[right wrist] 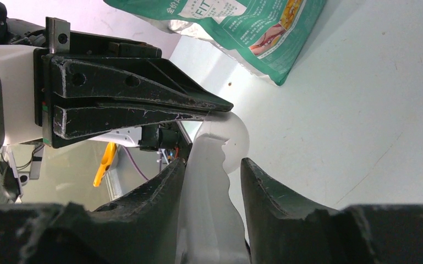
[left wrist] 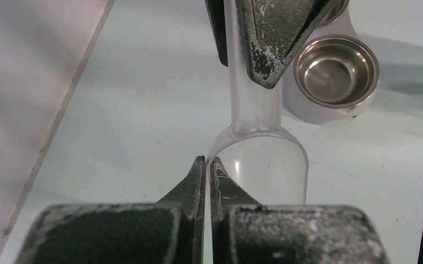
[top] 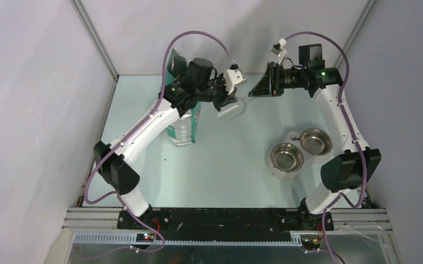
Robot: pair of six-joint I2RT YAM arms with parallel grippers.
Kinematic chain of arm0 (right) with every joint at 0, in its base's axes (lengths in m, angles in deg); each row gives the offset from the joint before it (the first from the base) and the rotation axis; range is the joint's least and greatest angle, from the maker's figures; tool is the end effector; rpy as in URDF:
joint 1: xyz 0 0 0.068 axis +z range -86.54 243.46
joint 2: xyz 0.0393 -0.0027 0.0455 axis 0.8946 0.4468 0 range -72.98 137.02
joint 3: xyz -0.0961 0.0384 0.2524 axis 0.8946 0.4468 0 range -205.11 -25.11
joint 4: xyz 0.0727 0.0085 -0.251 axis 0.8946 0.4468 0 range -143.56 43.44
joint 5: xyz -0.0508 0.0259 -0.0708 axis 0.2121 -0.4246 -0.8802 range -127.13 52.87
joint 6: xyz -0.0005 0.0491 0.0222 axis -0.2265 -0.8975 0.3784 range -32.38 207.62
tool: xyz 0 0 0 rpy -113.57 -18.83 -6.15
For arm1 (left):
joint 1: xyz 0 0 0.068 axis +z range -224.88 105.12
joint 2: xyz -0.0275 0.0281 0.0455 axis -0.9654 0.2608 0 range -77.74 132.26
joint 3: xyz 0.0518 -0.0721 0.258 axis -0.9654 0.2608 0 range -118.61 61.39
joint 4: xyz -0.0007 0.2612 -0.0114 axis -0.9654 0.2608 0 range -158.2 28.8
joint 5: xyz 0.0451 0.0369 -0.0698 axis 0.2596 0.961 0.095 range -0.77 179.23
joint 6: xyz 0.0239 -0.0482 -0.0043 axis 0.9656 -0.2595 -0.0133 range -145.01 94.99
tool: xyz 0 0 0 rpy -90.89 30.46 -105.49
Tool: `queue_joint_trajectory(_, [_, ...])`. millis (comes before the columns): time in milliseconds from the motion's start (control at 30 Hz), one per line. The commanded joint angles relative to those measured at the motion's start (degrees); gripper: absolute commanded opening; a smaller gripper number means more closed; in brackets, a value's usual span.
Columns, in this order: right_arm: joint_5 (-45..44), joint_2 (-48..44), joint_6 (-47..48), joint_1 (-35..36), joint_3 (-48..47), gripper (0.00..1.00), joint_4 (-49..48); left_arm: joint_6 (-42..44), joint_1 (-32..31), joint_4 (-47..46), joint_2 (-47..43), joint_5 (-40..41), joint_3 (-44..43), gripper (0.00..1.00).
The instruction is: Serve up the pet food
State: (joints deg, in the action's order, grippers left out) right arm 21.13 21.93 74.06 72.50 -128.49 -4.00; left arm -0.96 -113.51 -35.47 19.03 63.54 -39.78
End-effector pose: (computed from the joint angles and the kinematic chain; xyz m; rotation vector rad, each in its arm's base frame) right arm 0.3368 0.0843 0.4110 -0.4585 2.1653 1.3637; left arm 0.2904 -0.2519 0.4040 1.3045 1.6058 -0.6189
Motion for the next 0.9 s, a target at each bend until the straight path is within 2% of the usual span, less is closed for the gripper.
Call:
queue_joint_trajectory(0, [-1.0, -0.9, -1.3, 0.3, 0.3, 0.47, -2.0, 0.9, -0.4, -1.8, 0.0, 0.0, -3.3, 0.00])
queue_joint_trajectory(33, [-1.0, -0.8, -1.6, 0.3, 0.2, 0.47, -2.0, 0.9, -0.6, -1.8, 0.0, 0.2, -3.3, 0.00])
queue_joint_trajectory(100, [-2.1, -0.8, -1.3, 0.5, 0.3, 0.40, -1.8, 1.1, -0.6, -1.8, 0.0, 0.4, -3.4, 0.00])
queue_joint_trajectory(200, [-3.3, -0.9, -0.5, 0.5, 0.9, 0.19, -1.7, 1.2, -0.7, -1.7, 0.0, 0.2, -3.4, 0.00])
queue_joint_trajectory(233, [-4.1, -1.1, 0.1, 0.4, 1.3, 0.08, -1.7, 1.1, -0.7, -1.5, 0.0, 0.3, -3.5, 0.03])
queue_joint_trajectory(267, [-4.5, -1.4, 0.6, -0.1, 1.5, 0.03, -1.6, 0.9, -0.7, -1.5, 0.0, 1.0, -3.6, 0.08])
queue_joint_trajectory(300, [-5.3, -1.8, 1.9, -0.3, 1.9, 0.00, -1.3, 0.4, -0.7, -1.4, -0.2, 1.5, -3.5, 0.24])
queue_joint_trajectory(333, [-5.7, -2.0, 2.9, -1.1, 2.1, 0.00, -0.6, 0.0, -0.5, -1.7, -0.3, 2.7, -3.1, 0.32])
queue_joint_trajectory(367, [-6.4, -2.6, 4.9, -1.6, 2.4, 0.00, -0.1, -0.8, -0.3, -2.3, -0.9, 3.3, -2.8, 0.46])
queue_joint_trajectory(433, [-8.0, -4.1, 8.4, -3.6, 3.5, 0.00, 1.3, -3.0, 0.5, -3.4, -2.1, 4.7, -1.8, 0.59])
queue_joint_trajectory(500, [-10.3, -6.3, 13.9, -5.9, 5.1, 0.00, 4.9, -5.8, 1.7, -4.0, -3.5, 6.5, -1.4, 0.68])
queue_joint_trajectory(633, [-15.1, -12.2, 27.2, -11.5, 10.9, 0.00, 12.4, -9.9, 3.3, -4.3, -6.8, 9.8, -1.8, 0.81])
queue_joint_trajectory(767, [-19.4, -19.3, 34.2, -17.5, 17.2, 0.00, 17.0, -14.3, 5.3, -4.1, -9.5, 11.2, -2.1, 0.83])
queue_joint_trajectory(867, [-22.4, -23.8, 40.2, -18.9, 19.4, 0.00, 20.6, -18.1, 7.0, -4.0, -11.1, 10.7, -2.6, 0.83])
